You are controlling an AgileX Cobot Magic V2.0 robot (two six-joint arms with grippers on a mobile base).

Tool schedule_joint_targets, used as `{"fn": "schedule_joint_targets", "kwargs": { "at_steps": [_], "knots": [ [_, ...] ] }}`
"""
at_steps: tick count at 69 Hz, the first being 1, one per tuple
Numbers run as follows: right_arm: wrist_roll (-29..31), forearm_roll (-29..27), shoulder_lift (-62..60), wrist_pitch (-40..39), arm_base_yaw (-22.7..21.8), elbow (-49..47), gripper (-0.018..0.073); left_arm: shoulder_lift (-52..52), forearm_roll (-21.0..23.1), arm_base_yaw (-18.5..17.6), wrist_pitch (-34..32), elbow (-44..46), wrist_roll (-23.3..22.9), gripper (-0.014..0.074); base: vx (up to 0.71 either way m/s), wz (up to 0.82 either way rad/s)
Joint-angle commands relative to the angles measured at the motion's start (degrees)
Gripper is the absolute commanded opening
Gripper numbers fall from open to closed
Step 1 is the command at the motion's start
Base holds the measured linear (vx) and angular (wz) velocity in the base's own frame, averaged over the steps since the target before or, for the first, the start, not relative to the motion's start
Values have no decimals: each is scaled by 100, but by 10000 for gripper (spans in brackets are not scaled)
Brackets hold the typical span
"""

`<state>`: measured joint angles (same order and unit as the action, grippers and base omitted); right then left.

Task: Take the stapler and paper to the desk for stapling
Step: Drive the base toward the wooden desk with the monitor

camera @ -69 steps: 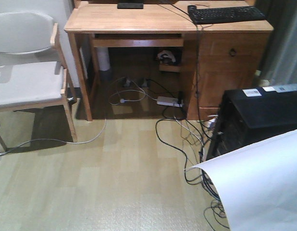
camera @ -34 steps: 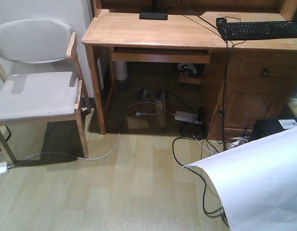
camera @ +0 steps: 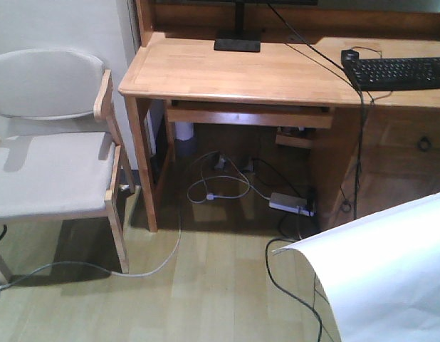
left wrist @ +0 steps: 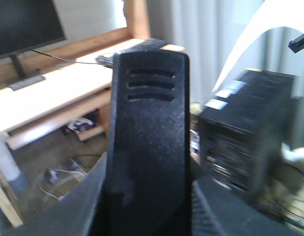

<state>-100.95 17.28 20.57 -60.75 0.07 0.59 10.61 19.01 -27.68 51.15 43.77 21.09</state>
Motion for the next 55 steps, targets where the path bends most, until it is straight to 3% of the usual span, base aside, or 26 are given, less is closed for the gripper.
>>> {"fn": "schedule_joint_targets", "kwargs": {
  "at_steps": [1, 55],
  "knots": [
    [61, -40, 50, -306, -7, -153, -6, 89, 156, -28, -651, 151, 3, -6, 44, 6],
    [61, -28, 50, -311, -7, -153, -6, 89, 156, -28, -651, 151, 3, -6, 44, 2]
  ]
}}
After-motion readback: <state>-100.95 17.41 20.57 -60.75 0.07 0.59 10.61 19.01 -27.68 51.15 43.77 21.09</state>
